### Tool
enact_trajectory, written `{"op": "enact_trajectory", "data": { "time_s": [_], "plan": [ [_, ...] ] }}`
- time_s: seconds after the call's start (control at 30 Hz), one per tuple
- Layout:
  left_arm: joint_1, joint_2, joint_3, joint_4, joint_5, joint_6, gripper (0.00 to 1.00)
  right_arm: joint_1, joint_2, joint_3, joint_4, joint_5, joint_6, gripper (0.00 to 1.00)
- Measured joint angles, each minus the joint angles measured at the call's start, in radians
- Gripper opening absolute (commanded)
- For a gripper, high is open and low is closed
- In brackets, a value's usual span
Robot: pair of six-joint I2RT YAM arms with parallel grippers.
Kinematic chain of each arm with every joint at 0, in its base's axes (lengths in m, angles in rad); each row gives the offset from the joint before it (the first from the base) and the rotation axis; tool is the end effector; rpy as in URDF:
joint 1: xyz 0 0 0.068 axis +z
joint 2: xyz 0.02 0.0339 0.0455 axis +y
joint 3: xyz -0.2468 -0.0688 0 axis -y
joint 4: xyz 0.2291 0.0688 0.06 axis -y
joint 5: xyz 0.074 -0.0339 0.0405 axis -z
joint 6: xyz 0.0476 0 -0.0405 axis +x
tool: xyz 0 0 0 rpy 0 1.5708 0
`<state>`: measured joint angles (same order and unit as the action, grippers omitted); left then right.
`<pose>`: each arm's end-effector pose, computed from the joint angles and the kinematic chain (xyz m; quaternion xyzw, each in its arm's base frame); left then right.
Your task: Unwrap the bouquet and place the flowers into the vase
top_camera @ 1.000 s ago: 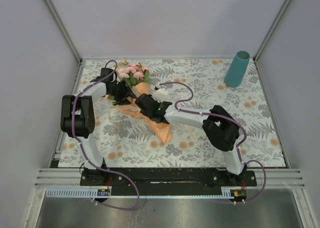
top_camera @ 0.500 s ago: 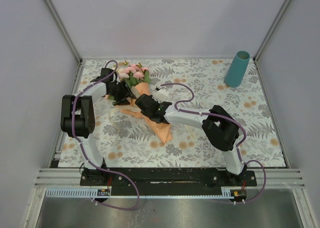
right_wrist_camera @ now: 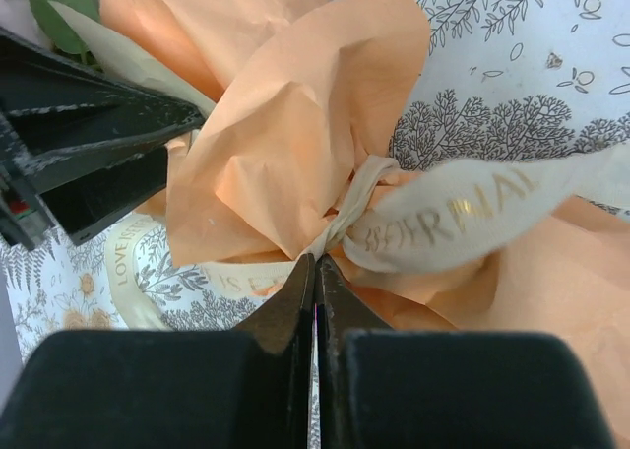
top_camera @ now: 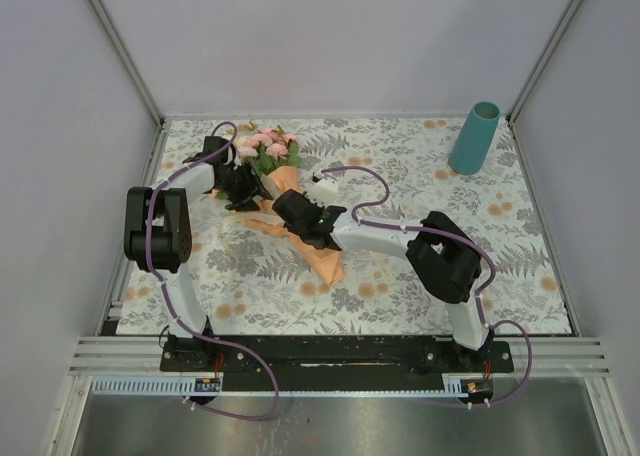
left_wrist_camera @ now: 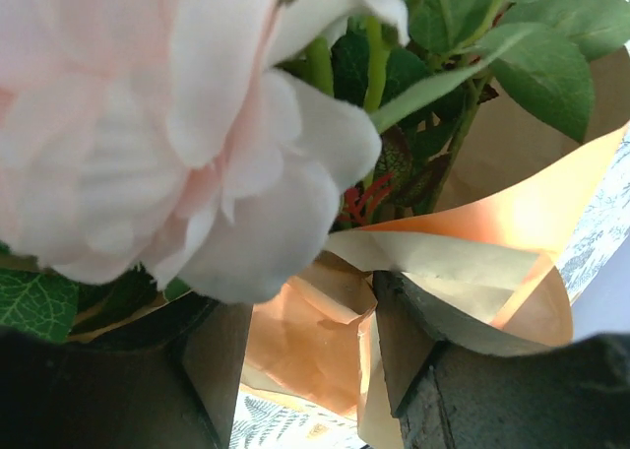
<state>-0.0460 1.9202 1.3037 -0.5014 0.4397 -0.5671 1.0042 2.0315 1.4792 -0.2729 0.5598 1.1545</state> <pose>0.3760 -0.0376 0.1566 -0.1977 0.9315 -0.2687 0.1448 0.2542 0.3524 0.1815 0.1675 0.8850 0.1872 0.3920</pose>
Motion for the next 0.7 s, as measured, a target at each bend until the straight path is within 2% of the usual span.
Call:
{"op": "enact_trajectory", "data": {
  "time_s": [0.2,0.4,0.47,0.63,0.7],
  "plan": [
    [-0.001,0.028,0.013,-0.008,-0.002,0.001,0.55,0.002,-0.059,-0.057,0.05,-0.014,-0.059,0.0],
    [-0.002,0.031,0.02,-0.021,-0.011,0.01,0.55,0.002,-0.077,-0.088,0.094,-0.061,-0.091,0.09],
    [-0.002,0.032,0.02,-0.024,-0.015,0.012,0.55,0.002,-0.096,-0.116,0.114,-0.076,-0.097,0.0],
    [-0.004,0.032,0.023,-0.028,-0.018,0.013,0.55,0.002,-0.131,-0.151,0.141,-0.084,-0.119,0.01],
    [-0.005,0.032,0.024,-0.028,-0.021,0.013,0.55,0.002,-0.133,-0.154,0.152,-0.09,-0.128,0.19]
  ]
}}
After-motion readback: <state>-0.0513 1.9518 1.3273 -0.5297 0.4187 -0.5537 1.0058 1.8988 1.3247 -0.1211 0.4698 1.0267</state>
